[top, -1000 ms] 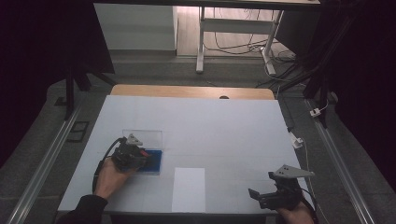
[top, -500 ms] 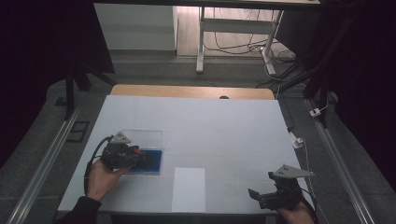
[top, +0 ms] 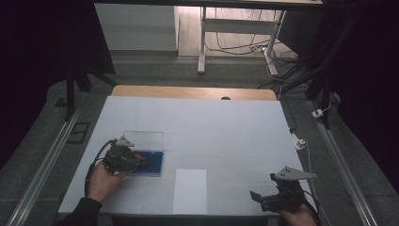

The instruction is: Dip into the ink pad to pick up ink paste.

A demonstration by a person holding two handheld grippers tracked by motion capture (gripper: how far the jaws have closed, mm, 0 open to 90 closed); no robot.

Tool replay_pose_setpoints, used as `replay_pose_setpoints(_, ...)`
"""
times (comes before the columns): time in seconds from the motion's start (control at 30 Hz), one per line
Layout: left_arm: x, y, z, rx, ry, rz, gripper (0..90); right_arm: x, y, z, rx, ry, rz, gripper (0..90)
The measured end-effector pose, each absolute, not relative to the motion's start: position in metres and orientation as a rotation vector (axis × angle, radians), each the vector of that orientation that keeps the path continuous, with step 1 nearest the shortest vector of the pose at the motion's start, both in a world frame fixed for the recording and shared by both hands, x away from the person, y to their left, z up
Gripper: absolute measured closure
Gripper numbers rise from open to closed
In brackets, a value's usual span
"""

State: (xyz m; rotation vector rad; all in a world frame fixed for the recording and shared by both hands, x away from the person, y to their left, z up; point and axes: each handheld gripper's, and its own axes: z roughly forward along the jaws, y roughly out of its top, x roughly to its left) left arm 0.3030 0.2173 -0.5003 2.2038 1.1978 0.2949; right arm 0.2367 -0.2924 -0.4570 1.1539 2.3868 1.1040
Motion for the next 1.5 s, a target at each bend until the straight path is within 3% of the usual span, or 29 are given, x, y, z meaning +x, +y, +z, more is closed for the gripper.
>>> replay_pose_setpoints(0.67,0.294,0.207,-0.507,2.235,1.182,0.412,58.9,0.238,-0.291,-0.458,1.162,2.391,1.101,0.0)
replay_pose_setpoints(0.97,0.299,0.221,-0.510,2.140,1.223,0.285,58.9,0.238,-0.293,-0.458,1.178,2.391,1.110,0.0)
replay_pose_setpoints(1.27,0.295,0.206,-0.507,2.240,1.193,0.406,58.8,0.239,-0.292,-0.458,1.173,2.400,1.092,0.0)
replay_pose_setpoints(1.5,0.298,0.214,-0.508,2.183,1.219,0.335,58.5,0.240,-0.291,-0.458,1.174,2.407,1.092,0.0)
